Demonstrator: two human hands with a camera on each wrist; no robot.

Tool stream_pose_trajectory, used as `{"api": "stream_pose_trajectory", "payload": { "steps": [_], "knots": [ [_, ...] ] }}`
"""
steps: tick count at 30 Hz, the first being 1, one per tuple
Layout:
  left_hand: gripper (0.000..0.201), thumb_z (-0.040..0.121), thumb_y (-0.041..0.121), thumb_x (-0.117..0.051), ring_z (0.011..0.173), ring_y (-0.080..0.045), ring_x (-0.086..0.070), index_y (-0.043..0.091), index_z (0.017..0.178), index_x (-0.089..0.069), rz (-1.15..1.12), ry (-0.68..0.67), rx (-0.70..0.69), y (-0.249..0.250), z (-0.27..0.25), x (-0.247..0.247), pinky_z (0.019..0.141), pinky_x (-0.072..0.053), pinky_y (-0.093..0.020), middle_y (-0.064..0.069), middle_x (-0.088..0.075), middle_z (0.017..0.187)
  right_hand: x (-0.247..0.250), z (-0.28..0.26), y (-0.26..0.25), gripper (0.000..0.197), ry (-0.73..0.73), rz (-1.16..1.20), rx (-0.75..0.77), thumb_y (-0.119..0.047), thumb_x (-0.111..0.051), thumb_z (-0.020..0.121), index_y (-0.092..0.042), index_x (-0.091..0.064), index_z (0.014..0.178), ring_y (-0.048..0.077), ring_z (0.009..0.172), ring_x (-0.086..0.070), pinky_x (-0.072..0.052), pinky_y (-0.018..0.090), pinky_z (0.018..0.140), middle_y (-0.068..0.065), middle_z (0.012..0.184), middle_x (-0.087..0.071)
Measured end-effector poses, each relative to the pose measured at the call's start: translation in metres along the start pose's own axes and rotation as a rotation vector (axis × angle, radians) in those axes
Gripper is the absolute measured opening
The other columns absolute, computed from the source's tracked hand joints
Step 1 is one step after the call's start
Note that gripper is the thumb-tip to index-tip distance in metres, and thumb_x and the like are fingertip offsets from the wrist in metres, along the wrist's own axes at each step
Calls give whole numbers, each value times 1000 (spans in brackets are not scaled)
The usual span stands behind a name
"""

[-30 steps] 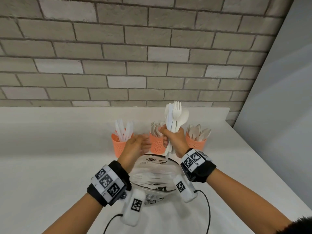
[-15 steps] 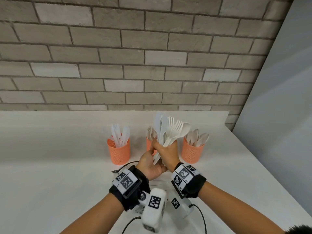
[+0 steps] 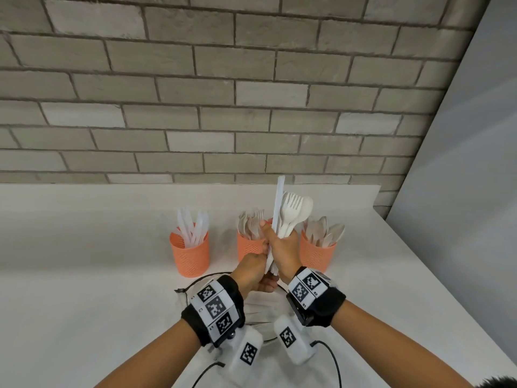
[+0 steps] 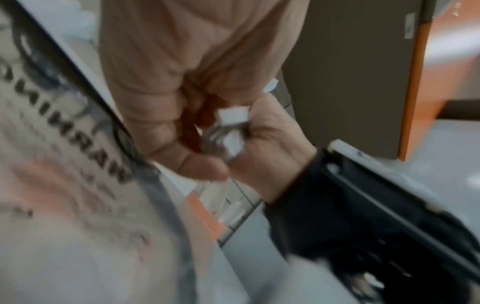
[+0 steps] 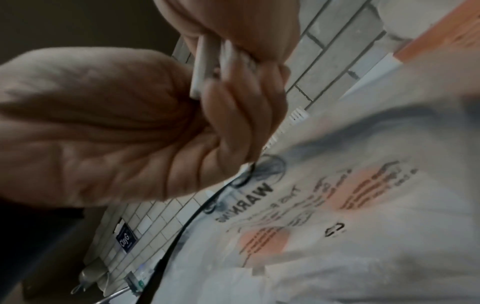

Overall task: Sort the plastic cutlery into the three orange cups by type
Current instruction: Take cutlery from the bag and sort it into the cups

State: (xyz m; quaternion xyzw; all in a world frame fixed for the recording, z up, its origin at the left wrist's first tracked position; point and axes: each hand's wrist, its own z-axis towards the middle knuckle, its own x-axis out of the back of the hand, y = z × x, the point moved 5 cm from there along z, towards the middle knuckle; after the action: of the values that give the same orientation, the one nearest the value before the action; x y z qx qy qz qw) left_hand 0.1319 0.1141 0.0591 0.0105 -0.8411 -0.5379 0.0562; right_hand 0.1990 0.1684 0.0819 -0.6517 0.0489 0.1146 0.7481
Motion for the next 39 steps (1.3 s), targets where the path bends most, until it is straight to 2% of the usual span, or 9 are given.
{"api": "stream_pose_trajectory", "payload": {
  "steps": [5,11,15,20,22,26,31,35,39],
  "knots": [
    [30,97,7,-38,61,-12,-57,10,73,-56,255,6,-131,28,3,24,57,-51,-16,-5,-58,70,6,9,11,14,-133,-44,-121,-9,-59,89,-13,-55,77,5,31,-42,-37,17,35,-7,41,-47],
    [22,94,22,-50,69,-13,-59,6,108,-58,59,210,-379,63,10,47,61,-53,-21,-3,-60,85,6,5,18,16,-304,-134,-175,-17,-65,86,-13,-53,76,6,35,-41,-38,18,37,-3,49,-45],
    [33,85,36,-63,74,-23,-63,9,103,-60,16,336,-441,70,11,49,69,-58,-37,-7,-63,88,3,-1,19,16,-348,-234,-91,-8,-63,86,-7,-59,102,3,32,-42,-38,16,36,-10,46,-52],
    [12,87,18,-62,79,-30,-66,7,93,-65,50,359,-484,69,13,49,79,-57,-47,-12,-68,85,1,-4,19,40,-341,-313,-69,-8,-67,83,-4,-53,120,2,35,-46,-39,15,37,-2,75,-62],
    [12,90,12,-57,82,-32,-67,5,95,-66,19,321,-469,66,16,52,79,-57,-46,-20,-69,95,3,-7,16,33,-374,-290,-92,-9,-66,84,-5,-56,115,3,37,-48,-41,16,37,-4,69,-61],
    [20,92,9,-54,65,-17,-64,-3,107,-60,-104,232,-399,62,16,61,55,-57,-21,-12,-65,82,7,-11,14,13,-452,-192,-225,-22,-56,92,-9,-57,91,8,43,-54,-47,20,42,6,64,-54],
    [16,92,5,-52,64,-13,-68,6,108,-48,-131,156,-393,58,14,71,57,-58,-24,-13,-65,83,6,-15,13,21,-520,-177,-326,-28,-47,96,-12,-59,88,10,47,-60,-51,20,43,7,66,-60],
    [24,93,-1,-47,73,-20,-65,13,112,-40,-129,216,-505,65,8,96,57,-58,-23,-18,-62,89,7,-13,18,25,-473,-192,-387,-32,-46,96,-10,-58,100,13,51,-66,-56,25,46,3,60,-64],
    [25,94,0,-45,72,-21,-66,16,113,-39,-78,409,-653,86,3,148,63,-60,-27,-19,-63,91,10,-8,19,20,-399,-224,-381,-34,-49,94,-16,-55,91,10,36,-52,-51,25,41,-5,40,-47]
  ]
}}
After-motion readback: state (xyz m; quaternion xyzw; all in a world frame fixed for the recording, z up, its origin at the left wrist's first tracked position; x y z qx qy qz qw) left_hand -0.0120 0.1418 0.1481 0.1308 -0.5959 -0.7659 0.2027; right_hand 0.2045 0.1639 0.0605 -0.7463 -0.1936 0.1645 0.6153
